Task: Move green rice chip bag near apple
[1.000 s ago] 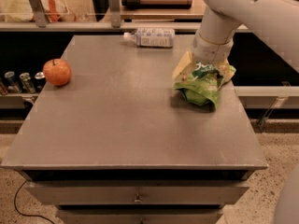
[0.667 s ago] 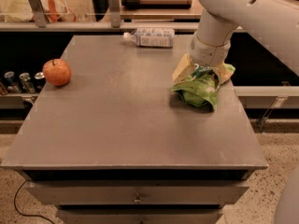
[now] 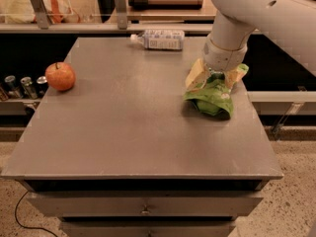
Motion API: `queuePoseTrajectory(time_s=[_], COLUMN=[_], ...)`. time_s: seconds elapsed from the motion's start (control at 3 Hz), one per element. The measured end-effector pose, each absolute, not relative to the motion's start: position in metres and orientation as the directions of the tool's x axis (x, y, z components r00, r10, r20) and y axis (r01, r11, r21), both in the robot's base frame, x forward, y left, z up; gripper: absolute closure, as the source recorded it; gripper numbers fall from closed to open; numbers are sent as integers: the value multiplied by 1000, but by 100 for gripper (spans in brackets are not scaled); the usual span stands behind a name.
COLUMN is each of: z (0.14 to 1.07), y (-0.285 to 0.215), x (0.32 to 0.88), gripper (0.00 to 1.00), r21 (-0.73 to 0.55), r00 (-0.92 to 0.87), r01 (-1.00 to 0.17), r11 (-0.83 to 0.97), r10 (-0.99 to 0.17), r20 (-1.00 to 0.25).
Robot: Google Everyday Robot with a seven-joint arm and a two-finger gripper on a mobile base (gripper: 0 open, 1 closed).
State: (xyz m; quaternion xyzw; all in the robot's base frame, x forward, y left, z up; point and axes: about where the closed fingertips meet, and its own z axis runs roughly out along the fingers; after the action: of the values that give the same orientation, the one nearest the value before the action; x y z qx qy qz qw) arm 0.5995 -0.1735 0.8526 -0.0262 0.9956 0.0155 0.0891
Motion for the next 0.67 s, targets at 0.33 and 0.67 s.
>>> queuePoseTrajectory(time_s=[0.33, 0.67], z=[861, 876], y=[-172, -170], x=[603, 607], gripper=[100, 100], r21=[19, 14], r00=[-969, -943], r01=[-124, -209], r11=[992, 978], r10=[-117, -198], r20=[-219, -267])
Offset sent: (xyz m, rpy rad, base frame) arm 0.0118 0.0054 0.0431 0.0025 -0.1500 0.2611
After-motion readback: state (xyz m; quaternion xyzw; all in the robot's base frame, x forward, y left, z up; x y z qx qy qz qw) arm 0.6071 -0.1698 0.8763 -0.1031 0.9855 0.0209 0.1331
